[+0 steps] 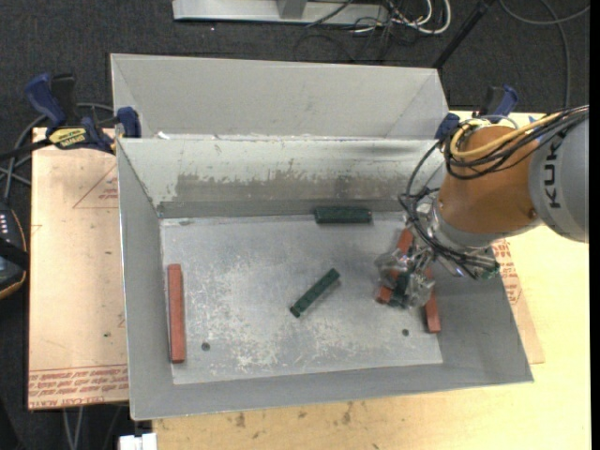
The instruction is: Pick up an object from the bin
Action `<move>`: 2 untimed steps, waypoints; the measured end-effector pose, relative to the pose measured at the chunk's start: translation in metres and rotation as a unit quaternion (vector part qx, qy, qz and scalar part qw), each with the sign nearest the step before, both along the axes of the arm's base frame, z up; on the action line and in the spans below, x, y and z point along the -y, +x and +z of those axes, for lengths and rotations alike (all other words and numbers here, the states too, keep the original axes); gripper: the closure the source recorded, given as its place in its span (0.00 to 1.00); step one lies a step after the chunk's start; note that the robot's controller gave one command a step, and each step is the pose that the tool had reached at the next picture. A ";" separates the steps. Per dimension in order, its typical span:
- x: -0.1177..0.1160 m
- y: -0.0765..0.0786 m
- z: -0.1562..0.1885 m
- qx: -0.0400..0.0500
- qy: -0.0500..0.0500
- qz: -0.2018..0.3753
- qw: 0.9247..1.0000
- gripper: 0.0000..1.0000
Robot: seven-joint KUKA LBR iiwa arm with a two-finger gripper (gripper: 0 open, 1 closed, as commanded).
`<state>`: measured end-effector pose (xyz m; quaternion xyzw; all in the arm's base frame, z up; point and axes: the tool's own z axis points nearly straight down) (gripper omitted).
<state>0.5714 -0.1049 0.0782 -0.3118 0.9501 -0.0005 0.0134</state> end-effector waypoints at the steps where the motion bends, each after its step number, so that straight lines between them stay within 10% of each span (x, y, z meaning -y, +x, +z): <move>1: -0.008 0.015 0.126 -0.006 -0.004 0.010 1.000 1.00; 2: -0.008 0.013 0.120 -0.011 -0.003 0.009 1.000 0.00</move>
Offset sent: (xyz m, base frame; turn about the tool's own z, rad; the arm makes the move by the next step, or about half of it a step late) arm 0.0122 0.0070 0.1203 -0.0215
